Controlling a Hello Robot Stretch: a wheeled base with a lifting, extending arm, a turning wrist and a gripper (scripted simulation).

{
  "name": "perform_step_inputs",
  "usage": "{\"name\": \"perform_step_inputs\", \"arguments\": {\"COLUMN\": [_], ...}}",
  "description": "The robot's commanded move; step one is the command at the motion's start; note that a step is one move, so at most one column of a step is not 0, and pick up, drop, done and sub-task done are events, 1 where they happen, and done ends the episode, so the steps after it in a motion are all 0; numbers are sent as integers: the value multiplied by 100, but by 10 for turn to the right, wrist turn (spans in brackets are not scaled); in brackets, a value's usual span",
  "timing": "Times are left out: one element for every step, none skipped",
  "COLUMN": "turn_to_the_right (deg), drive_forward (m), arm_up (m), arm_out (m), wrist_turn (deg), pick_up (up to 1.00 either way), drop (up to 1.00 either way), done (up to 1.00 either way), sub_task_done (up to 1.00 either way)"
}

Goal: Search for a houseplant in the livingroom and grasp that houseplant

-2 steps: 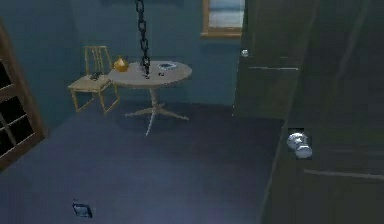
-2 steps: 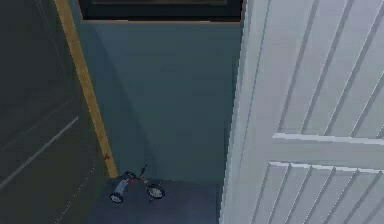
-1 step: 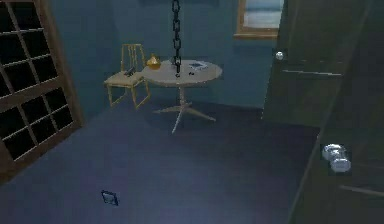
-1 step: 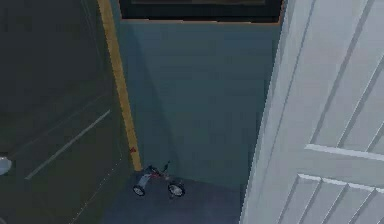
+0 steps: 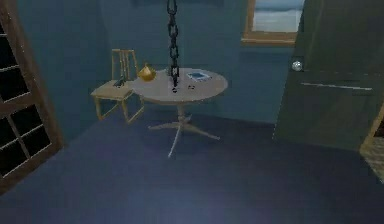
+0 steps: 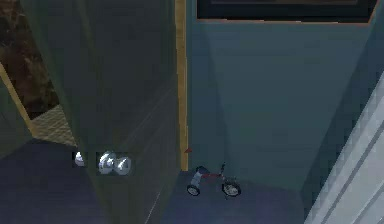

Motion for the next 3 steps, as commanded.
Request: {"name": "perform_step_inputs", "arguments": {"turn_to_the_right": [120, 0, 180], "drive_forward": [0, 90, 0], "arm_up": [0, 0, 0], "arm_out": [0, 0, 0], "wrist_turn": [0, 0, 0], "pick_up": [0, 0, 0], "drop": [0, 0, 0], "done": [0, 0, 0], "sub_task_done": [0, 0, 0]}}
